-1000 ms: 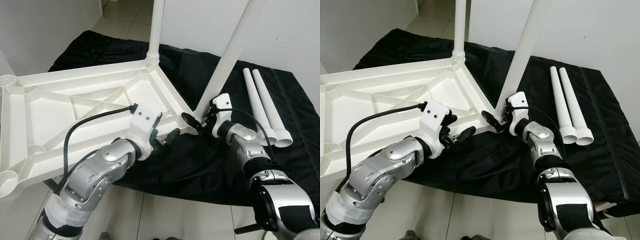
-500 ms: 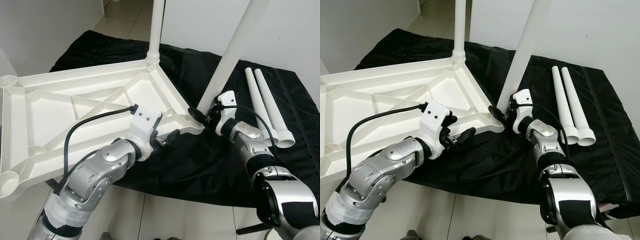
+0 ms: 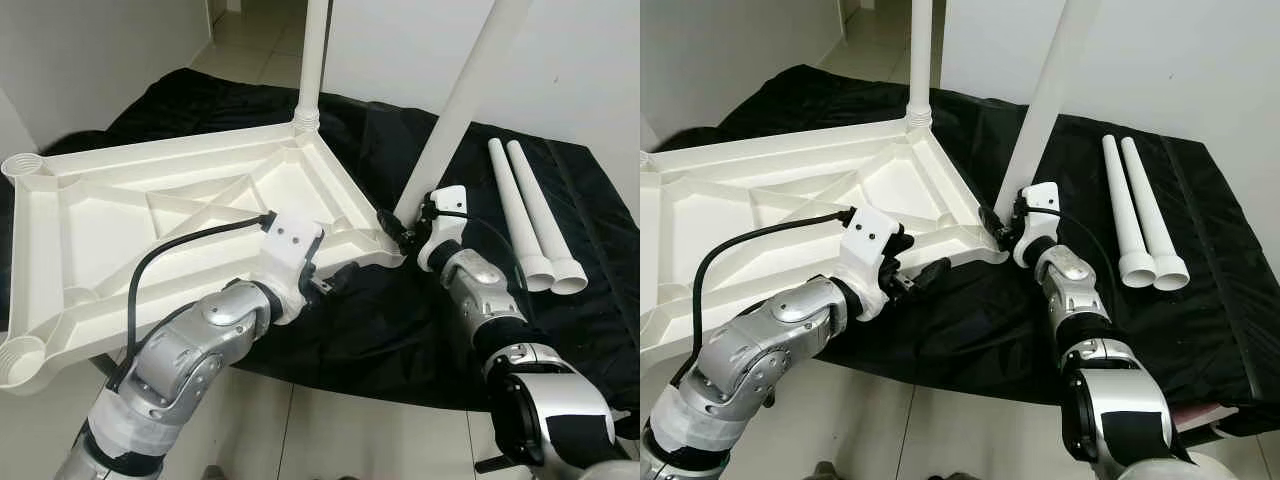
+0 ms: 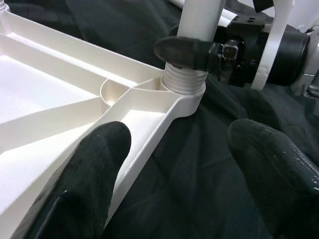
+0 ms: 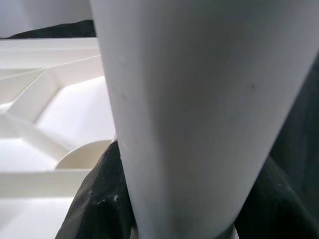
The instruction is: Building children table
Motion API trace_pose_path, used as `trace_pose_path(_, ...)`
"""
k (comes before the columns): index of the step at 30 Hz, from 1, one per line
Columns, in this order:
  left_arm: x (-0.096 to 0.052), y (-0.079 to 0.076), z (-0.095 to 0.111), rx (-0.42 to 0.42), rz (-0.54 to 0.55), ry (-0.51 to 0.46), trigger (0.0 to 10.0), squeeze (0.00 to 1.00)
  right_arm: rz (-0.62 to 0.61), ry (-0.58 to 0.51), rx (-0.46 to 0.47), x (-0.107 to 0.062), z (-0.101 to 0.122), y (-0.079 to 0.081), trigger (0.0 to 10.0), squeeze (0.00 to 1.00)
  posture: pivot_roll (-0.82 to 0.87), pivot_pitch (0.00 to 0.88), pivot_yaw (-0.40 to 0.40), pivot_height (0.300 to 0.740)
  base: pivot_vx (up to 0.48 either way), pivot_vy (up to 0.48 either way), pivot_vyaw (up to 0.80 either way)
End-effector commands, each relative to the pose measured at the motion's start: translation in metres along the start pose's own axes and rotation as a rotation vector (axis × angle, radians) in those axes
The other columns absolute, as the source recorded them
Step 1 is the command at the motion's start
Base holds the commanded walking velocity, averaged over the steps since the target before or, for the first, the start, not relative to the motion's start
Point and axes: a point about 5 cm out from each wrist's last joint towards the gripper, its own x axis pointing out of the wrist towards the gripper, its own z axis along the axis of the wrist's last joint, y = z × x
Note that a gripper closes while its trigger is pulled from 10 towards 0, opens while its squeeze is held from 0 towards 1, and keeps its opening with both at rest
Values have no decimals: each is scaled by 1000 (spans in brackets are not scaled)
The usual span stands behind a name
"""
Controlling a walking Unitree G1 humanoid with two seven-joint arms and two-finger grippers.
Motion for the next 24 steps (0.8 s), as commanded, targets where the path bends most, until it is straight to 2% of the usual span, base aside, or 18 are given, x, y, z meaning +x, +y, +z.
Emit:
trace_pose_path(1, -1, -7, -1, -8, -105, 3, 10000, 0, -66, 74, 70, -5, -21, 4, 10000, 0, 80, 84, -90, 740, 0, 0, 0)
trace_pose_path(5, -2, -4, -2, -12, -95, 0, 10000, 0, -240, 47, 167, -6, -26, 18, 10000, 0, 80, 79, -96, 740, 0, 0, 0)
trace_pose_path(10, -2, -3, -3, -13, -90, 1, 10000, 0, -412, 63, 221, -10, -33, 31, 10000, 0, 79, 70, -103, 740, 0, 0, 0)
trace_pose_path(12, -3, -3, -4, -19, -89, 0, 10000, 0, -484, 47, 241, -13, -32, 42, 10000, 0, 72, 64, -101, 740, 0, 0, 0)
trace_pose_path(17, -3, -3, -5, -20, -93, 3, 10000, 0, -546, 24, 250, -14, -27, 50, 10000, 0, 67, 61, -97, 740, 0, 0, 0)
trace_pose_path(19, -3, -4, -6, -20, -100, 5, 10000, 0, -506, -14, 237, -14, -19, 55, 10000, 0, 66, 59, -95, 740, 0, 0, 0)
trace_pose_path(20, -3, -4, -6, -20, -100, 5, 10000, 0, -463, -36, 233, -16, -16, 57, 10000, 1000, 66, 55, -97, 740, 0, 0, 0)
trace_pose_path(24, -3, -4, -7, -20, -100, 6, 10000, 0, -413, -75, 207, -23, -12, 53, 10000, 1000, 66, 53, -100, 740, 0, 0, 0)
